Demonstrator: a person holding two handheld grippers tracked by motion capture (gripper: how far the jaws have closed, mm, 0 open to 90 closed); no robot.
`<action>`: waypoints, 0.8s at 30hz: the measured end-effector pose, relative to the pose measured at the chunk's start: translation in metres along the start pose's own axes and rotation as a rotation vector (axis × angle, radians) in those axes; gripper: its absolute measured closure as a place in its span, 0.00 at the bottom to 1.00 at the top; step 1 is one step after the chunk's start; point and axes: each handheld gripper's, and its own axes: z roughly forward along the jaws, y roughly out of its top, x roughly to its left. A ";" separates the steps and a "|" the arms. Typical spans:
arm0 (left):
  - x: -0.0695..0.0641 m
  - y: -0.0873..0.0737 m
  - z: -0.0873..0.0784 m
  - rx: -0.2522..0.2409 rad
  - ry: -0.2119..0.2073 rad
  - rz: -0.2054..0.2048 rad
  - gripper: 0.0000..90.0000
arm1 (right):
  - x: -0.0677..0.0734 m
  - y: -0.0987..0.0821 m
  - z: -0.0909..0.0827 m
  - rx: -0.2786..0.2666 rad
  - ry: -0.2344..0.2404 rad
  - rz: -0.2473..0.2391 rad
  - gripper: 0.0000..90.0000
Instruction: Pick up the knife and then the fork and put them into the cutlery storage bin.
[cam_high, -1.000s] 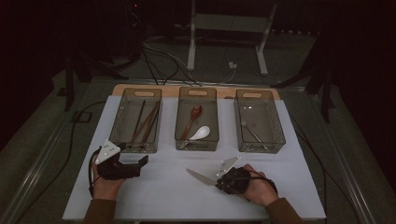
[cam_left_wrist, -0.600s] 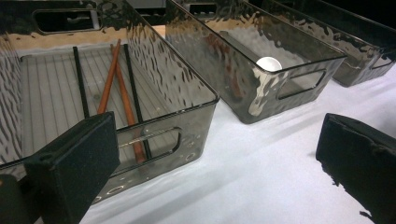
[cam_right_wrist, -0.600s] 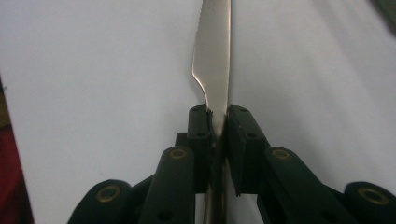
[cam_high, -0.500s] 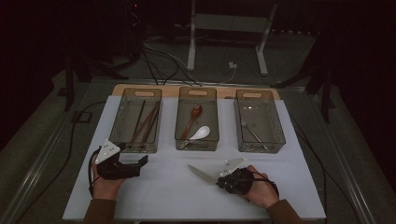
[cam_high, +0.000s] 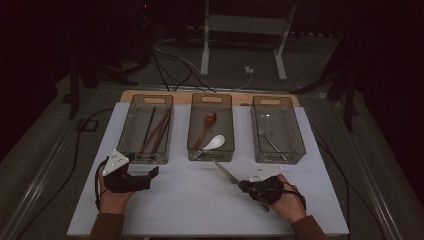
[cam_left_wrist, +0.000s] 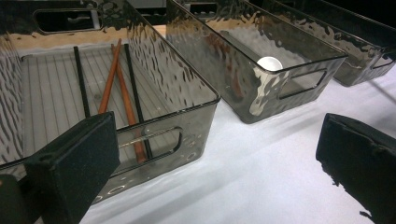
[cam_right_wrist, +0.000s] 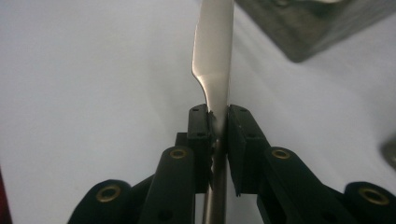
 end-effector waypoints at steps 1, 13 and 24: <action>0.000 0.000 0.000 0.000 -0.001 0.000 0.01 | -0.003 -0.001 -0.002 -0.010 -0.009 0.015 0.90; 0.000 0.000 0.000 0.000 0.000 0.001 0.01 | -0.030 -0.013 -0.028 -0.088 -0.121 0.124 0.90; 0.000 0.000 0.000 0.000 0.001 -0.002 0.01 | -0.059 -0.017 -0.051 -0.179 -0.247 0.222 0.90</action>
